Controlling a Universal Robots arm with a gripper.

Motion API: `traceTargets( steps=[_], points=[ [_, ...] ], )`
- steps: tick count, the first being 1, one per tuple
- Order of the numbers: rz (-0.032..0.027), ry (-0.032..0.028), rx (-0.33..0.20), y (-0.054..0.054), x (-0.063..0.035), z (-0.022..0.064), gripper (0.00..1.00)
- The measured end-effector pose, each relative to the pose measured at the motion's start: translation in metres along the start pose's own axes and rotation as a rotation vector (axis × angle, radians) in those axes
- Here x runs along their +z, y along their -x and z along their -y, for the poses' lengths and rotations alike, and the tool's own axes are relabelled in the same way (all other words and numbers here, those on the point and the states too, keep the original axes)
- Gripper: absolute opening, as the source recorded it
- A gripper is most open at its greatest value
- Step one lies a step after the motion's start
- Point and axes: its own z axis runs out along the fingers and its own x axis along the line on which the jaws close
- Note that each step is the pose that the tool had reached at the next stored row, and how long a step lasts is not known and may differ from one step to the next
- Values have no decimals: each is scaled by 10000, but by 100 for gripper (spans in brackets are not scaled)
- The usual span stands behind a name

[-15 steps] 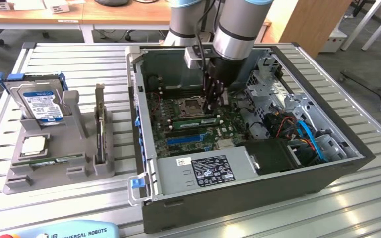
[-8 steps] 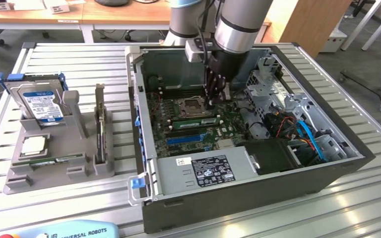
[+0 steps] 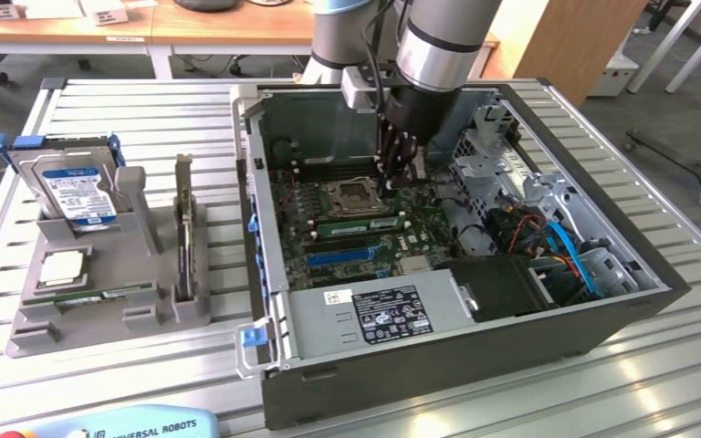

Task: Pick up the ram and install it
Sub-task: 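Insert the ram into the slot, then press down the ram until it locks into place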

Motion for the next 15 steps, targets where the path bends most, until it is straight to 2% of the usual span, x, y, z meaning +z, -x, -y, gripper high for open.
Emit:
traceTargets(
  steps=[12,13,14,15],
  points=[
    [-3,1,0,0,-1,0,19],
    [-2,1,0,0,-1,0,17],
    [-2,1,0,0,-1,0,11],
    [-2,1,0,0,-1,0,11]
  ],
)
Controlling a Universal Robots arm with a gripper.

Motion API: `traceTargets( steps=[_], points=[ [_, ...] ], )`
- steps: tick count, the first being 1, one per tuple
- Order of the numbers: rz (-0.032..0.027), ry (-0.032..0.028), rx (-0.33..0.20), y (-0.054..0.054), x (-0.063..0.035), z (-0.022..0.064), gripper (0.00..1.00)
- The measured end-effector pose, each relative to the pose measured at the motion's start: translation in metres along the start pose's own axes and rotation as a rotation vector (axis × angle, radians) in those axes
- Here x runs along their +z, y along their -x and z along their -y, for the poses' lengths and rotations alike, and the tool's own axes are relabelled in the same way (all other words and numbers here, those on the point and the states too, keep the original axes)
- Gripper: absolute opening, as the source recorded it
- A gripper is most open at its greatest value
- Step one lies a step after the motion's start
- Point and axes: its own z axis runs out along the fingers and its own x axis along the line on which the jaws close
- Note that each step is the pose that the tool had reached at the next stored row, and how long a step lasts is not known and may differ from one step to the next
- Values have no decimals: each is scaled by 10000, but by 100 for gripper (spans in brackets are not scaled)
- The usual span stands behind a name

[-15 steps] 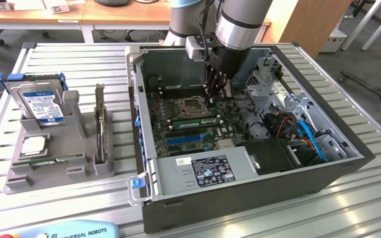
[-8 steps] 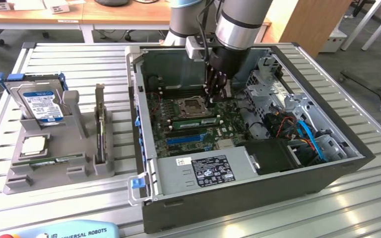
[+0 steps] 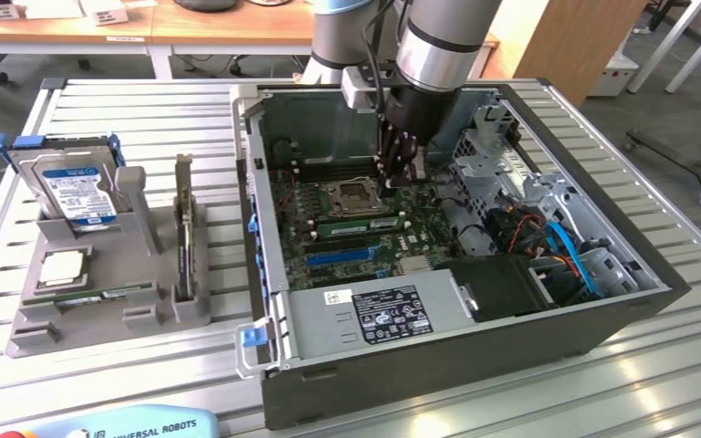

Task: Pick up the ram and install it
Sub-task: 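Press down the ram until it locks into place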

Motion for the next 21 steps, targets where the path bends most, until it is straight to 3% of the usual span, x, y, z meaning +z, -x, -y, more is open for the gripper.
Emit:
traceTargets(
  steps=[9,21],
  points=[
    [-1,0,-2,0,-1,8,10],
    [1,0,0,3,-13,236,10]
  ],
)
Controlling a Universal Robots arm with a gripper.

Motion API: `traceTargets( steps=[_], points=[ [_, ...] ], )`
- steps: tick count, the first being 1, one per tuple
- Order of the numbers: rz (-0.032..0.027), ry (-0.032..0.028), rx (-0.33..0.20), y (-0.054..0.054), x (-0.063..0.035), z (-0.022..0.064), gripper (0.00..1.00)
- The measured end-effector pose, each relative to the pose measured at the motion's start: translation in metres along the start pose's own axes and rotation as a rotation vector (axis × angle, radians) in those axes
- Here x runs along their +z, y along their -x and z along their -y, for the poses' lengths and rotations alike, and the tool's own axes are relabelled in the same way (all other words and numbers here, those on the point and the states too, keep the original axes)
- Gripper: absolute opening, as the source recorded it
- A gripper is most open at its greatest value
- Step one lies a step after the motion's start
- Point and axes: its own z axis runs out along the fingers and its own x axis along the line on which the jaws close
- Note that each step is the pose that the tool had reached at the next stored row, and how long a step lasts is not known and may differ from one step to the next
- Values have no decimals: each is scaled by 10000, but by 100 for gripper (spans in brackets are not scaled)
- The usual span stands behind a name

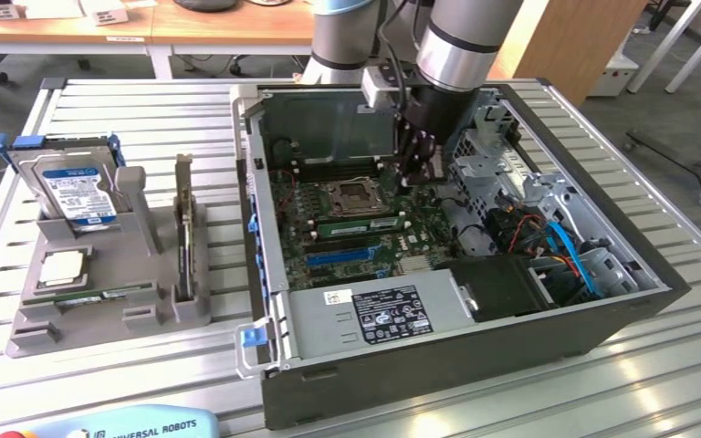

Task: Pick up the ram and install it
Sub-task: 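Press down the ram until it locks into place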

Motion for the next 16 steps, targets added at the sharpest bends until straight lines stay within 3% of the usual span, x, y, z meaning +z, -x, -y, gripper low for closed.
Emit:
traceTargets(
  steps=[6,16],
  points=[
    [-1,0,-1,1,-7,111,10],
    [0,0,-1,1,16,116,10]
  ],
)
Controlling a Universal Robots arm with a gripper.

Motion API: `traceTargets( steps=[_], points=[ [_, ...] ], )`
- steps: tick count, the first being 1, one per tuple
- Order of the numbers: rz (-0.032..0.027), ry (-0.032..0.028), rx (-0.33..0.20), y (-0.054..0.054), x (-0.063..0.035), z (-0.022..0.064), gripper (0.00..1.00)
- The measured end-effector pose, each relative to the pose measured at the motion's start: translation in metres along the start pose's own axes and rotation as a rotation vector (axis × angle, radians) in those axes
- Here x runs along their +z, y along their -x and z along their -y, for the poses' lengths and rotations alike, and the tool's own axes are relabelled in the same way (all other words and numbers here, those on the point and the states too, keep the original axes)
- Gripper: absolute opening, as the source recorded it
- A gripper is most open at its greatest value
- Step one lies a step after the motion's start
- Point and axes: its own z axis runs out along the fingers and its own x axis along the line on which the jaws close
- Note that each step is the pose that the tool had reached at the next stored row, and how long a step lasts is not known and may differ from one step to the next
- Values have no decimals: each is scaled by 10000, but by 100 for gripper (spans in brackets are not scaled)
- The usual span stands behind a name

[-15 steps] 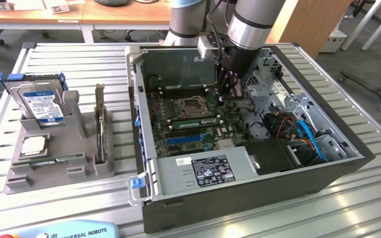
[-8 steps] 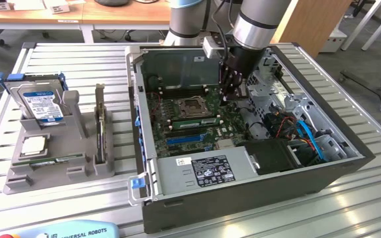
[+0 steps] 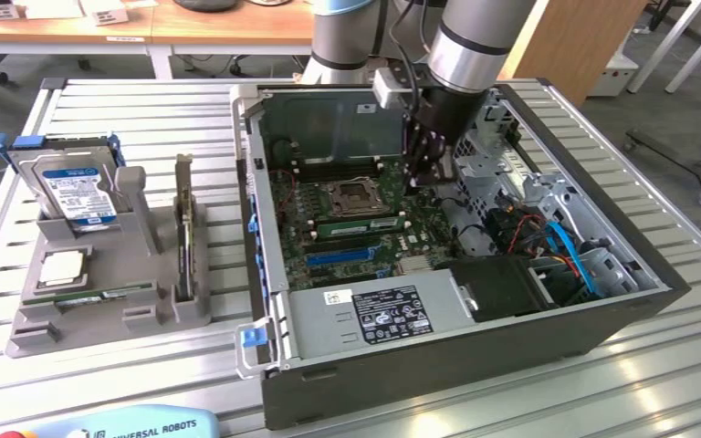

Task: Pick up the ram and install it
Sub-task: 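Press down the ram until it locks into place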

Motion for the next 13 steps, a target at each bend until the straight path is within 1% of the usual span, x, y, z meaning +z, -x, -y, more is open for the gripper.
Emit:
traceTargets(
  steps=[13],
  points=[
    [16,0,0,-3,156,9,10]
  ],
)
